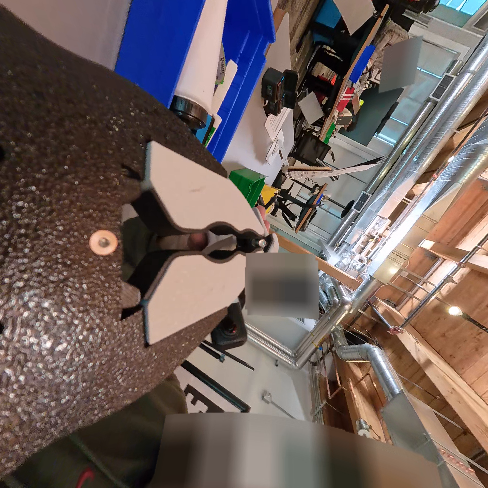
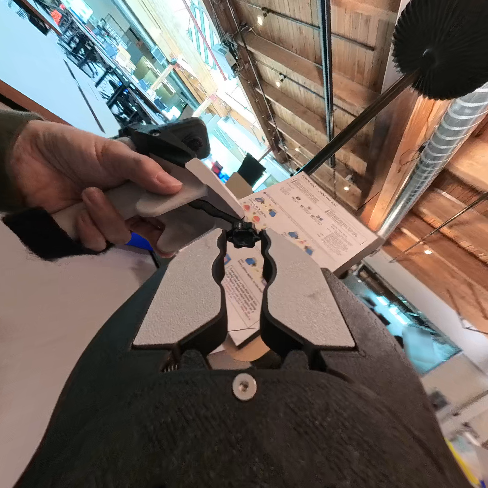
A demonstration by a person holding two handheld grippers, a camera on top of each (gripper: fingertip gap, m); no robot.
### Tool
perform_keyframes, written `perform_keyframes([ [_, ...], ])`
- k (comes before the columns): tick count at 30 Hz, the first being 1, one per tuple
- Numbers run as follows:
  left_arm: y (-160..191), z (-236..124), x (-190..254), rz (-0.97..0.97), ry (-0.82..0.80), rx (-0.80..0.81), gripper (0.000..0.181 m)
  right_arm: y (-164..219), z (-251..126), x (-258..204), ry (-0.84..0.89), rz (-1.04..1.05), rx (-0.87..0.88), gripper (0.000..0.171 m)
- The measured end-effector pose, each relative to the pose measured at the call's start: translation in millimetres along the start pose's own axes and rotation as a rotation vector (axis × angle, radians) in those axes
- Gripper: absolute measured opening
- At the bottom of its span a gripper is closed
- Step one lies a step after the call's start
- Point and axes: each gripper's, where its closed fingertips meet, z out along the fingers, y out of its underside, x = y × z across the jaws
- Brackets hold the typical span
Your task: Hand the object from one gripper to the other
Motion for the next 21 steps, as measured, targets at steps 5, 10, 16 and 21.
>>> perform_keyframes([
  [5, 7.3, -6.4, -1.3, 0.371, -0.092, -0.127, 0.010, 0.9, -3.3, -10.9, -0.204, 0.357, 0.018, 0.024],
  [10, 30.0, -17.7, 4.5, 0.903, -0.102, -0.315, 0.032, -2.6, -21.6, -29.6, -0.541, 0.830, 0.066, 0.025],
  [16, 45.2, -15.4, 16.1, 1.084, 0.001, -0.342, 0.020, -7.6, -33.1, -39.1, -0.765, 1.199, 0.061, 0.025],
  [21, 48.9, -16.7, 22.3, 1.162, 0.039, -0.342, 0.016, -7.3, -35.6, -46.1, -0.849, 1.301, 0.042, 0.025],
])
